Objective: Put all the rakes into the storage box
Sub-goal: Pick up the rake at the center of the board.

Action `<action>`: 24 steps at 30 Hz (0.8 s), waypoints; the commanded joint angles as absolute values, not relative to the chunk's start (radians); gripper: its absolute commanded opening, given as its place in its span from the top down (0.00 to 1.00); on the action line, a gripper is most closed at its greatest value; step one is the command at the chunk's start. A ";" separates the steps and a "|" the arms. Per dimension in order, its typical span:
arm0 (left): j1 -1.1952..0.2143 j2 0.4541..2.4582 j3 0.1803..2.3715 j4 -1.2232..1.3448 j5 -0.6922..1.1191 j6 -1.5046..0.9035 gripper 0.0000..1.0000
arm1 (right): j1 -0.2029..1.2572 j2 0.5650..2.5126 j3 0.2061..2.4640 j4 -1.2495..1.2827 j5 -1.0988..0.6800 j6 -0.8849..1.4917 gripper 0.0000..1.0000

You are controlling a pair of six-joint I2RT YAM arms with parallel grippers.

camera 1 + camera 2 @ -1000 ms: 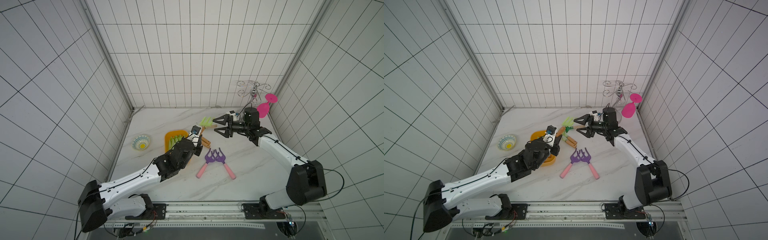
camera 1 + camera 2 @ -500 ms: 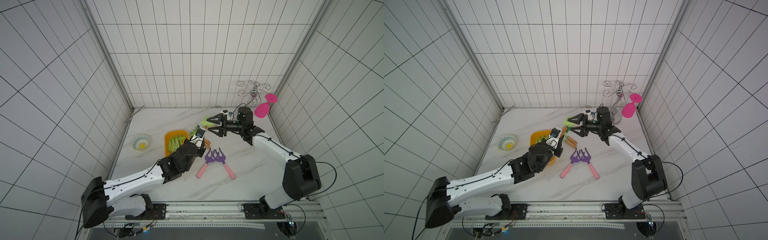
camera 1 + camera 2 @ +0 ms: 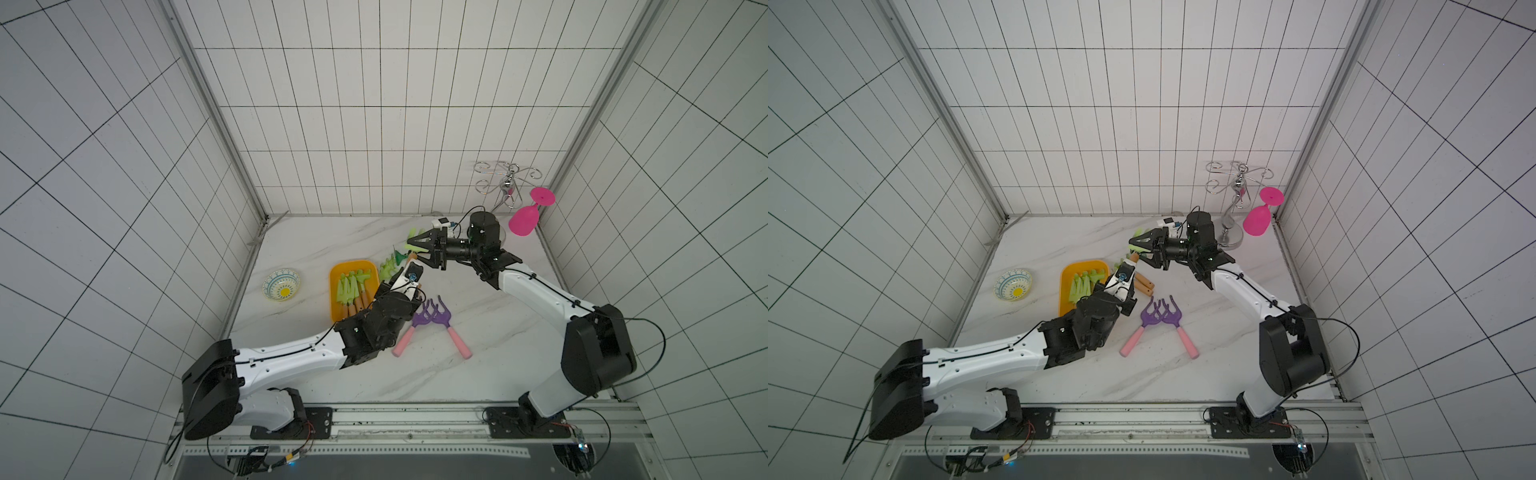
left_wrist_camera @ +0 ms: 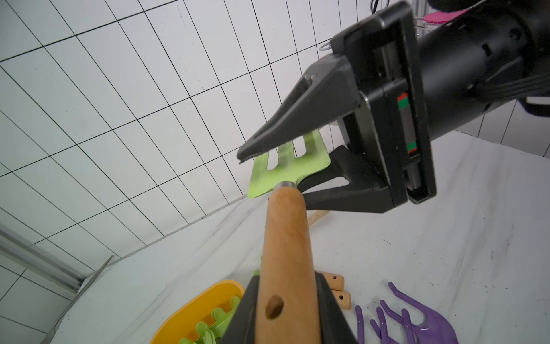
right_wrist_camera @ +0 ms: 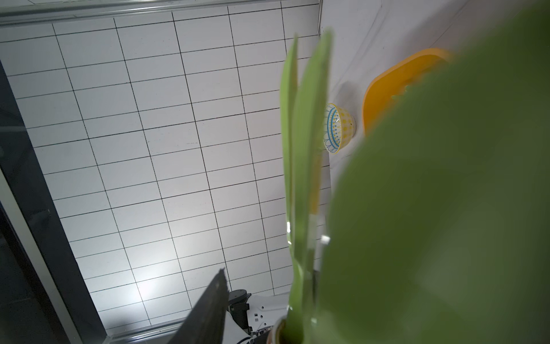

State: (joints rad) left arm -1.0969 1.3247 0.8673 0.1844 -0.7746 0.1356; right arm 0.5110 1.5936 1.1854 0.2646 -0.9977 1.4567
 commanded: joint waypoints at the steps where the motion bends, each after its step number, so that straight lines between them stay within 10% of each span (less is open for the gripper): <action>1: -1.109 1.337 0.890 0.207 -0.817 0.149 1.00 | 0.517 1.589 1.228 0.224 -0.996 1.401 0.62; 18: -1.118 1.288 0.871 0.130 -0.773 0.074 0.98 | 0.489 1.548 1.223 0.139 -0.827 1.236 0.91; 24: -1.113 1.216 0.871 0.029 -0.752 -0.011 0.41 | 0.473 1.564 1.223 0.195 -0.829 1.201 0.93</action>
